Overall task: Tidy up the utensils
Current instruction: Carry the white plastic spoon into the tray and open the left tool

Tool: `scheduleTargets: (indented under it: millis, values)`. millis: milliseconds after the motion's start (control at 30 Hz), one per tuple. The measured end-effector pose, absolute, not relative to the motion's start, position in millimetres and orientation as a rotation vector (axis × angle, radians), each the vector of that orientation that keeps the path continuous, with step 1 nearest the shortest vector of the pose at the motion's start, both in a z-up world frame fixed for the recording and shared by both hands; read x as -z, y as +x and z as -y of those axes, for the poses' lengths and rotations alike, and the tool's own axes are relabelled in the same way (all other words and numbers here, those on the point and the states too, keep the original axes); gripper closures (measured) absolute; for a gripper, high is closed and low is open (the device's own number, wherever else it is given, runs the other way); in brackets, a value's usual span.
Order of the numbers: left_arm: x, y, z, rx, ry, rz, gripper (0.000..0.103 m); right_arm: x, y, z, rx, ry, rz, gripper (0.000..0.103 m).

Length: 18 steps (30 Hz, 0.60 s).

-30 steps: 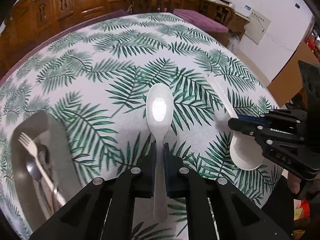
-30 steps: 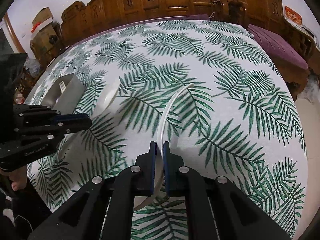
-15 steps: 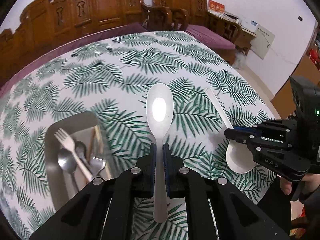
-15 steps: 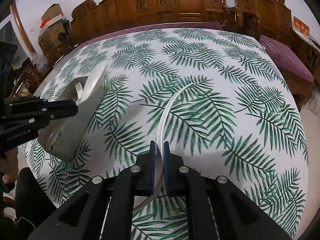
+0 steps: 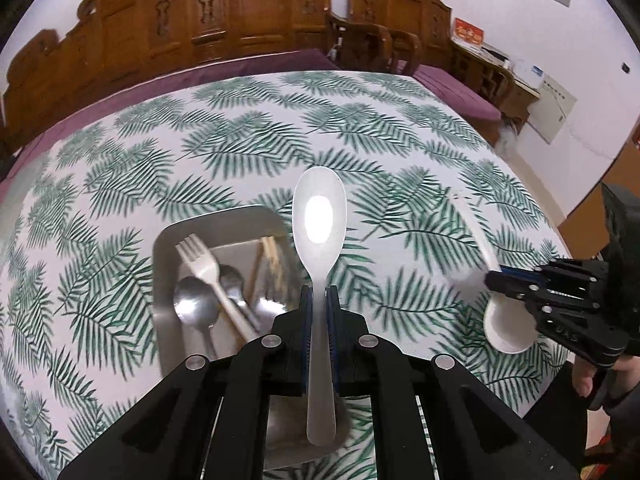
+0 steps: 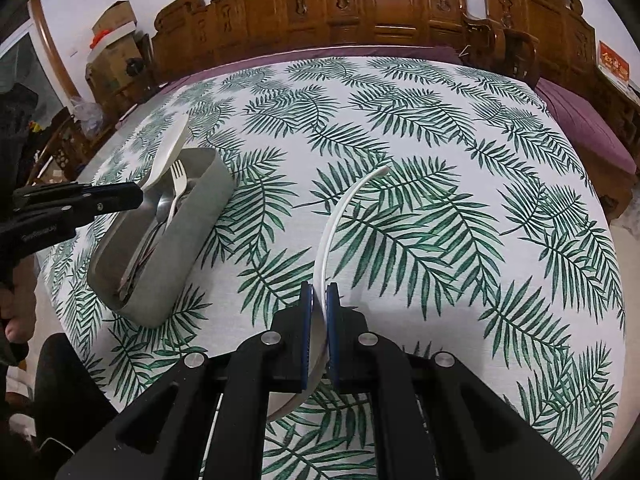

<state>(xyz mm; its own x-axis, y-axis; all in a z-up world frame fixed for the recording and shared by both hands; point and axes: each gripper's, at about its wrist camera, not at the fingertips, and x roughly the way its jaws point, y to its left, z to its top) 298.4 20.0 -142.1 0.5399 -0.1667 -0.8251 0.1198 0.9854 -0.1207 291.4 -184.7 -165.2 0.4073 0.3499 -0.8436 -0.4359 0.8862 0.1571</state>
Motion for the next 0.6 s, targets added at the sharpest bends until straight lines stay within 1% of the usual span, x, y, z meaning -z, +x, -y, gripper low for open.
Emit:
scheduleTargets:
  millis: [333,600]
  values:
    - [169,304,-62,0.093,-0.105,-1.039,0.097,169,290,176,-0.516,-0.091,-1.047,0.094]
    - [191,309,-65,0.083,-0.122,-1.082,0.097,169,290,174,-0.517,-0.092,-1.051,0.094]
